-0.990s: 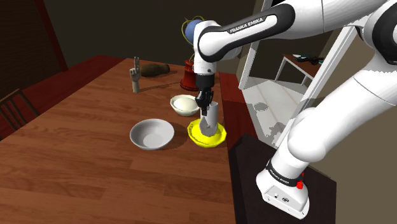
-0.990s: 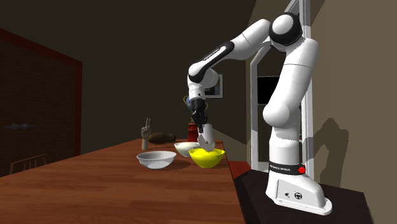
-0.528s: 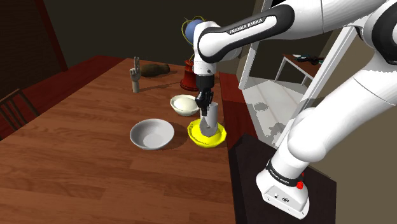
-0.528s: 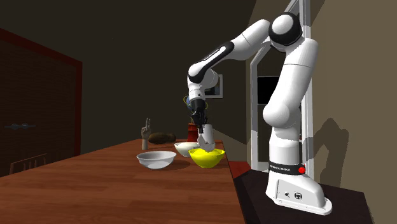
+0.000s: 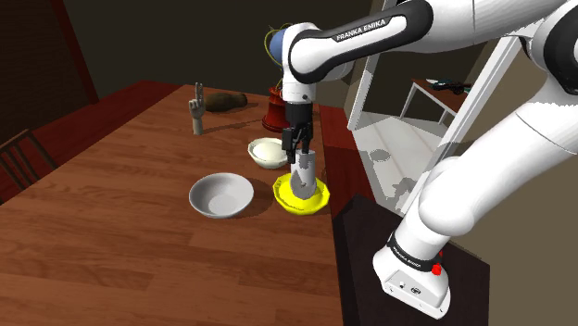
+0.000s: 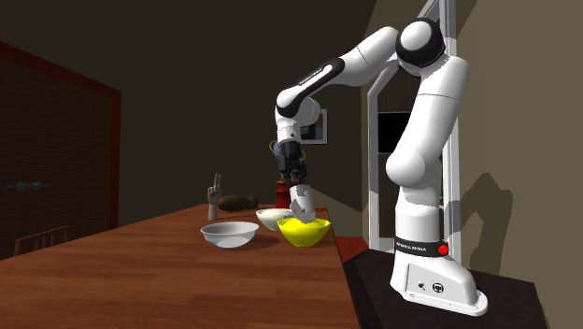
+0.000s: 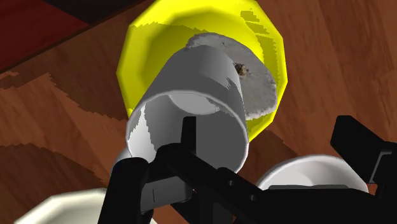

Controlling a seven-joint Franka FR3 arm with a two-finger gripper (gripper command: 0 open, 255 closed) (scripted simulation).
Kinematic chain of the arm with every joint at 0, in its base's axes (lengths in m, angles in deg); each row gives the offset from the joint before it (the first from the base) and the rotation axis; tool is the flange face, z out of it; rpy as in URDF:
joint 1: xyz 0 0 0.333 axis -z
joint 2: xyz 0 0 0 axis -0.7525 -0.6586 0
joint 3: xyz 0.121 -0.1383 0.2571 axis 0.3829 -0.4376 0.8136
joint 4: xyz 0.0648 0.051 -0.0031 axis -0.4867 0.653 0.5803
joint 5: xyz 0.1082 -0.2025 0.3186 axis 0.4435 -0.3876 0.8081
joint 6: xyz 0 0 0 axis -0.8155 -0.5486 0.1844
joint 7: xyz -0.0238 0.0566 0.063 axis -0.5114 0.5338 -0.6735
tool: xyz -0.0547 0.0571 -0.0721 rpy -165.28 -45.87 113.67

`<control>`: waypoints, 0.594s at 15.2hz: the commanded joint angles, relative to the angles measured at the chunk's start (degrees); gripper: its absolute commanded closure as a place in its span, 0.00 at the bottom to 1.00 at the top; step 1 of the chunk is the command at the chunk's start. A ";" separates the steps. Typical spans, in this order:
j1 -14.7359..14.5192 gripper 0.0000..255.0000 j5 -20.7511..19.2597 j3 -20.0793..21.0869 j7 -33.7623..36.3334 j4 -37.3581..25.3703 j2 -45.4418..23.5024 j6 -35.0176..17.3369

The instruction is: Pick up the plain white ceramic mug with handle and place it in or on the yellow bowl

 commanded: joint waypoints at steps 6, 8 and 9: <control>0.35 0.00 -0.56 -0.49 0.16 -5.03 -0.30 4.82; 0.35 0.00 -0.56 -0.49 0.16 -5.03 -0.30 4.82; 0.35 0.00 -0.56 -0.49 0.16 -5.03 -0.30 4.82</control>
